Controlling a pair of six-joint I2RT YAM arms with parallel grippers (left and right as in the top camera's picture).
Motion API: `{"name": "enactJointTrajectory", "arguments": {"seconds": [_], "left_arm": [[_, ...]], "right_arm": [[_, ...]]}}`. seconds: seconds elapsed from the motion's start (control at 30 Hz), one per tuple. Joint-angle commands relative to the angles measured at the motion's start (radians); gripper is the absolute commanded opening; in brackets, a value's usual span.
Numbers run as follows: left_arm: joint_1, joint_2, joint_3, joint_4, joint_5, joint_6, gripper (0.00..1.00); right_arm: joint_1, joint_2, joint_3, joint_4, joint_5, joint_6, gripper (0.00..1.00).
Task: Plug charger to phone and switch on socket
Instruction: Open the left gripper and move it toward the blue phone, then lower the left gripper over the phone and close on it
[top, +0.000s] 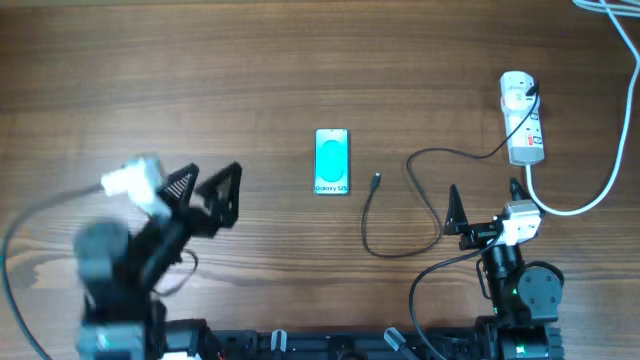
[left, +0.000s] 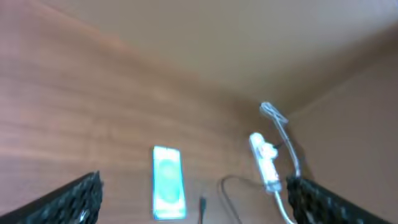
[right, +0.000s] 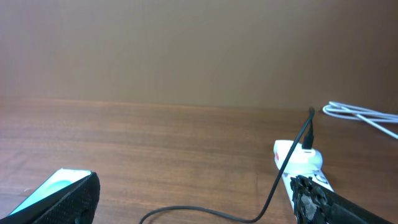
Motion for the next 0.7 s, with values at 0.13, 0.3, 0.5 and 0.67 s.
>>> {"name": "enactJointTrajectory", "arguments": {"seconds": [0.13,0.3,0.5,0.67], "left_arm": [[-0.013,0.438,0.249,-0.175,0.351,0.089,1.0],[-0.226,0.61,0.356,-0.347,0.042,0.032,0.99],[-0.47,1.035,0.915,-0.846,-0.394,-0.046,1.0],[-0.479,1.276,1.072,-0.951,-0.395,-0.047,1.0]], "right_arm": [[0.003,-0.008,-0.002,0.002,0.013,-0.012,0.99],[0.003,-0.008,-0.002,0.002,0.013,-0.012,1.0],[0.003,-0.008,-0.002,0.002,0.013,-0.012,1.0],[0.003,-0.008,-0.002,0.002,0.013,-0.012,1.0]]}}
